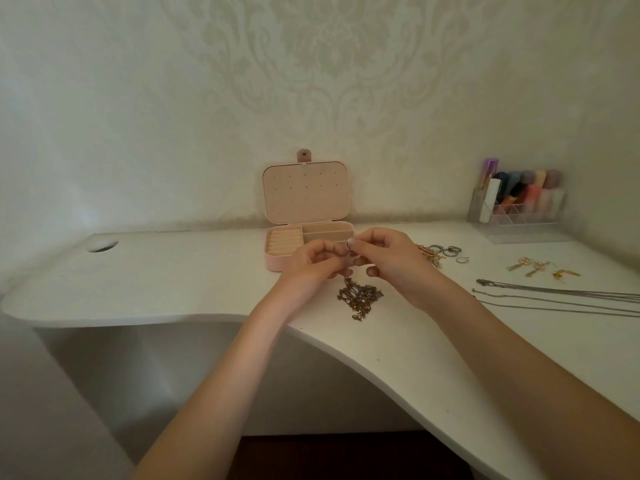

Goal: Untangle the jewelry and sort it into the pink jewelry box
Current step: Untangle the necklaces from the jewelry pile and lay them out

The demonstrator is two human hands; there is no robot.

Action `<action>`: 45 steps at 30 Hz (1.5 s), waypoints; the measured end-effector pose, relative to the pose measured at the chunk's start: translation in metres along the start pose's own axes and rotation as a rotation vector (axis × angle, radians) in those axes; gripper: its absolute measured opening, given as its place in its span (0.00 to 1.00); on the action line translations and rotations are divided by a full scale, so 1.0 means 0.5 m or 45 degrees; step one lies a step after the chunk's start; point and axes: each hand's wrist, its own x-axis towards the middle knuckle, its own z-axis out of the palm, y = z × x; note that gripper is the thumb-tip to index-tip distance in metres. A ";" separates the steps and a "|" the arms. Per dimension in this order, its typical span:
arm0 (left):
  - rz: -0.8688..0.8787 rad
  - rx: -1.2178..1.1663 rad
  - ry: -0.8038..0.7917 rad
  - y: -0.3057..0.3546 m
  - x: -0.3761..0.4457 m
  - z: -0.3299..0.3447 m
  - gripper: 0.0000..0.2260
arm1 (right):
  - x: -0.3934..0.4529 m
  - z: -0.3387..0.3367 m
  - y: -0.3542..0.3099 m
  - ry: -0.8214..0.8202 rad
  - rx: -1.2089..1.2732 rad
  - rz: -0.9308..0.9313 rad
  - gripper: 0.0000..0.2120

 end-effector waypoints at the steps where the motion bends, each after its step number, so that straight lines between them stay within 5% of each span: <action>1: -0.003 0.022 -0.007 -0.001 0.000 0.000 0.08 | 0.001 0.001 0.000 0.007 0.027 0.007 0.02; 14: 0.024 0.171 -0.091 -0.010 0.003 -0.003 0.04 | -0.001 -0.003 -0.011 0.047 0.158 -0.007 0.04; 24: 0.026 0.116 -0.105 0.009 -0.007 0.004 0.11 | 0.008 -0.014 -0.018 0.421 0.240 -0.260 0.03; 33: 0.064 0.125 -0.100 0.002 -0.010 0.000 0.04 | 0.013 -0.036 -0.025 0.693 0.390 -0.304 0.05; 45: 0.285 0.397 0.306 -0.017 -0.003 0.005 0.05 | 0.001 -0.038 -0.025 0.869 0.271 -0.498 0.09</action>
